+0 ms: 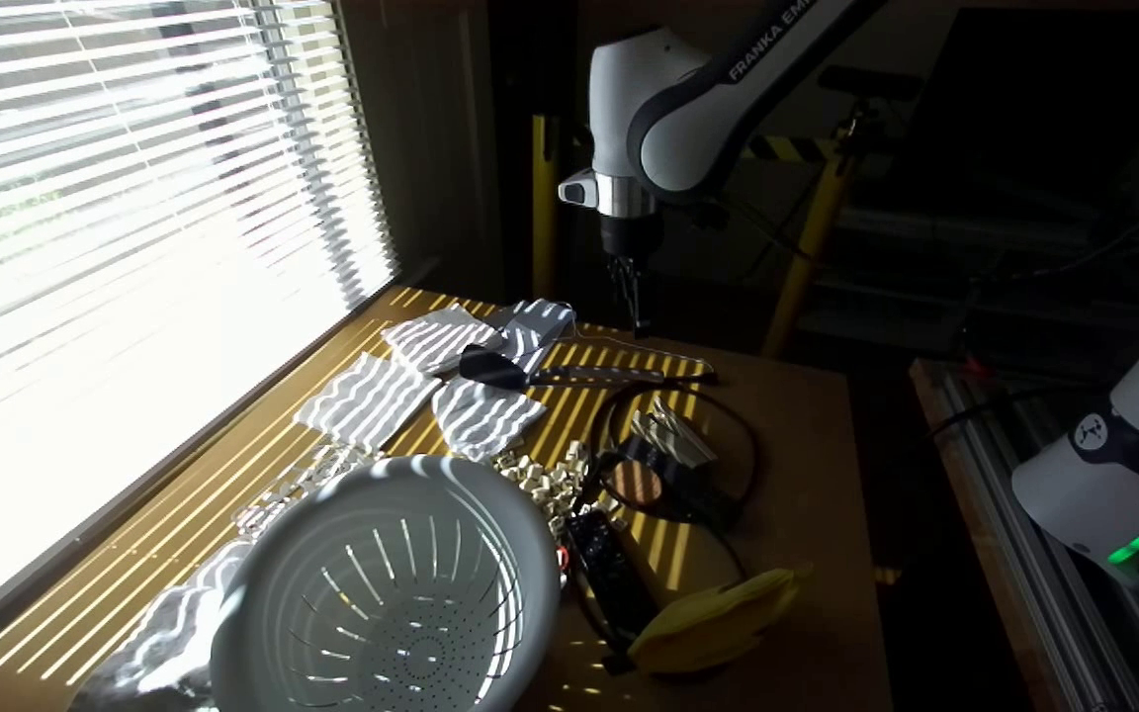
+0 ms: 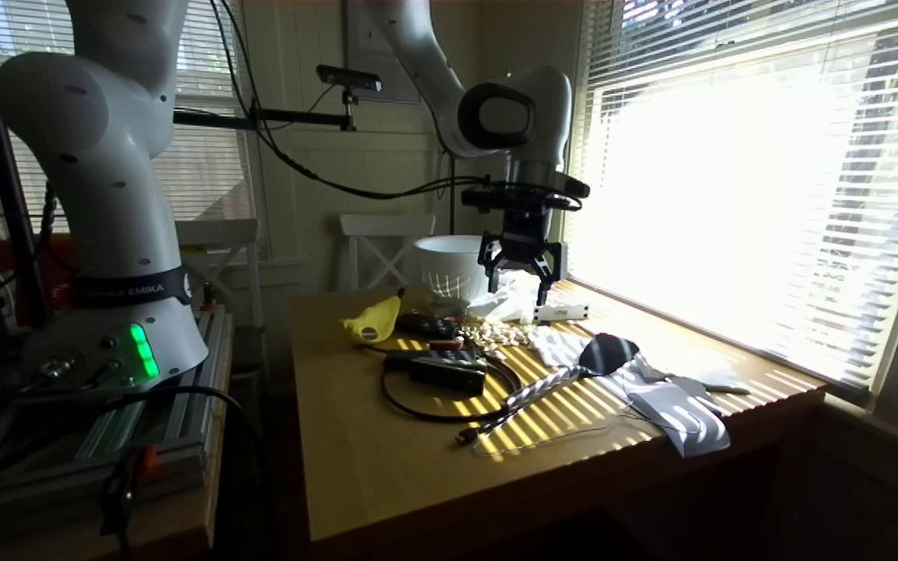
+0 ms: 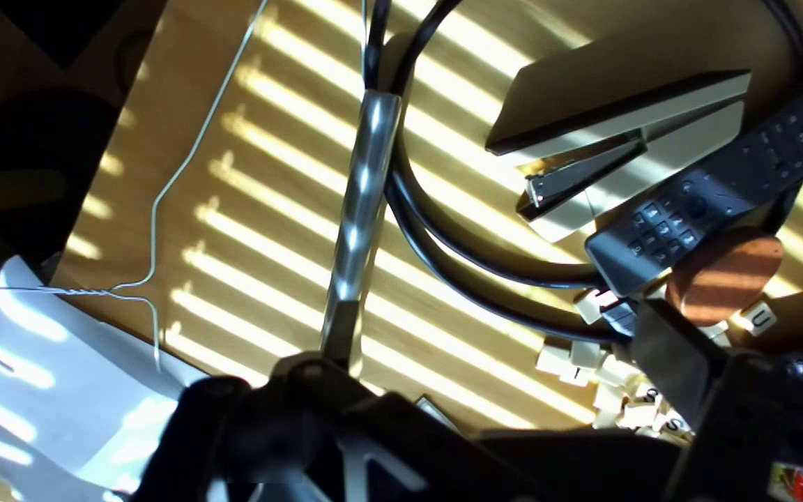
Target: Scoop up the letter blocks with the spatula and put them into the colander
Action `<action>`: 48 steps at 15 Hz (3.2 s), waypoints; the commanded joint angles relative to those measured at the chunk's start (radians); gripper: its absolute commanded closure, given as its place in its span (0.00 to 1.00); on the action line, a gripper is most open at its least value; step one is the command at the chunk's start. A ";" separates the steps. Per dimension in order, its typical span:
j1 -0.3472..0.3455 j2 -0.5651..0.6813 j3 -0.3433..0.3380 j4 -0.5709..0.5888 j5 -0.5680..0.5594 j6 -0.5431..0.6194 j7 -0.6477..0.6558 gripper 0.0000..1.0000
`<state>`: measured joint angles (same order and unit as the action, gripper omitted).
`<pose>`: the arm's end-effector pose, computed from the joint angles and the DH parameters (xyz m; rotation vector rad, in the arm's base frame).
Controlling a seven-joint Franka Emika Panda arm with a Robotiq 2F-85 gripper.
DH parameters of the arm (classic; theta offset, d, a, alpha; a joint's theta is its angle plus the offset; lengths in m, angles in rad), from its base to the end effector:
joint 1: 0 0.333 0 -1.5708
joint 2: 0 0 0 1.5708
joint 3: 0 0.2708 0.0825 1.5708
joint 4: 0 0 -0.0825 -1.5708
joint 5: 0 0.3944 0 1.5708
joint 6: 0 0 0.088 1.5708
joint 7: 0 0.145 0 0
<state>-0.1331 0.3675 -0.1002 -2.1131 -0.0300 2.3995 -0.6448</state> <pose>0.5418 -0.1329 0.1448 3.0465 0.6807 -0.1495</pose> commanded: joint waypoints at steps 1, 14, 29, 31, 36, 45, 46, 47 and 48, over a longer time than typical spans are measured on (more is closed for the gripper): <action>-0.014 0.183 0.030 0.174 -0.007 -0.044 0.116 0.00; -0.039 0.375 0.029 0.361 -0.129 -0.035 0.181 0.00; -0.098 0.540 0.090 0.544 -0.036 -0.035 0.247 0.00; -0.093 0.557 0.088 0.563 -0.035 -0.034 0.265 0.00; -0.092 0.588 0.088 0.596 -0.032 -0.036 0.299 0.17; -0.091 0.574 0.075 0.586 -0.041 -0.028 0.322 0.84; -0.090 0.568 0.071 0.579 -0.043 -0.027 0.327 0.92; -0.088 0.563 0.067 0.575 -0.043 -0.031 0.334 0.98; -0.088 0.559 0.065 0.572 -0.044 -0.036 0.338 0.98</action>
<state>-0.2207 0.9413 -0.0288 -1.5345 -0.0798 2.3757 -0.3295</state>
